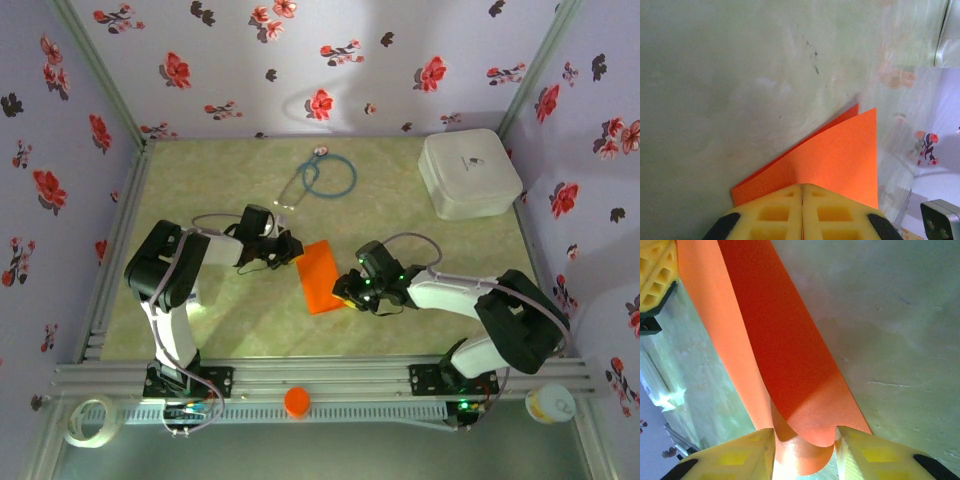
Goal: Fold a paper plane with a square sheet of paper (pick it up from the middle)
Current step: Fold the triangle a second time at the center of the table.
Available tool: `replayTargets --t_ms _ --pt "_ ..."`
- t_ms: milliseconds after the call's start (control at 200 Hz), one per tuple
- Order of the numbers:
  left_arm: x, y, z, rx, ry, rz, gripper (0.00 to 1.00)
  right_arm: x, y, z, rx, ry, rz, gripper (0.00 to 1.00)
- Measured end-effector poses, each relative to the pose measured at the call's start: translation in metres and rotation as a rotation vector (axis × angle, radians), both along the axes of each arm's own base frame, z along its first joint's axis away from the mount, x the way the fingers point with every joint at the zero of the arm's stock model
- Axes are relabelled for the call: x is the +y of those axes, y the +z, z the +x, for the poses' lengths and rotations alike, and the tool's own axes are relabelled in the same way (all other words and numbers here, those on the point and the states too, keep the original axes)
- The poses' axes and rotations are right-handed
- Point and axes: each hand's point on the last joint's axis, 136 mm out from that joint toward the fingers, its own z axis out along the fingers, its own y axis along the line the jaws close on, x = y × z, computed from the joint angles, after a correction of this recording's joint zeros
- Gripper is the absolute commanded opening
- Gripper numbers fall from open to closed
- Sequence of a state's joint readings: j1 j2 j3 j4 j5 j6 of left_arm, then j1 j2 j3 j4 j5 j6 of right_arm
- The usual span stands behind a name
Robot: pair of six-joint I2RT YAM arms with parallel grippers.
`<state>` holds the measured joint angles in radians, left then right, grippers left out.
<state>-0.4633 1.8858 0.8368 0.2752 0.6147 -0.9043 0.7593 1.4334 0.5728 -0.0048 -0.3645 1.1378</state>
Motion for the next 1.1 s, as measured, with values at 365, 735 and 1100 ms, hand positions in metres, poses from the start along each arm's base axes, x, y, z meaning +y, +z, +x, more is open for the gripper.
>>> replayTargets --t_ms 365,735,1100 --pt "-0.001 0.0 -0.001 0.005 -0.008 -0.012 0.08 0.029 0.016 0.038 -0.106 0.115 0.108 0.43" --pt "-0.003 0.003 -0.001 0.006 -0.018 -0.024 0.14 0.033 0.008 0.054 -0.116 0.181 0.17 0.23" --pt "-0.007 0.041 -0.002 -0.101 -0.046 -0.038 0.43 0.023 -0.003 0.059 -0.113 0.135 0.129 0.01"
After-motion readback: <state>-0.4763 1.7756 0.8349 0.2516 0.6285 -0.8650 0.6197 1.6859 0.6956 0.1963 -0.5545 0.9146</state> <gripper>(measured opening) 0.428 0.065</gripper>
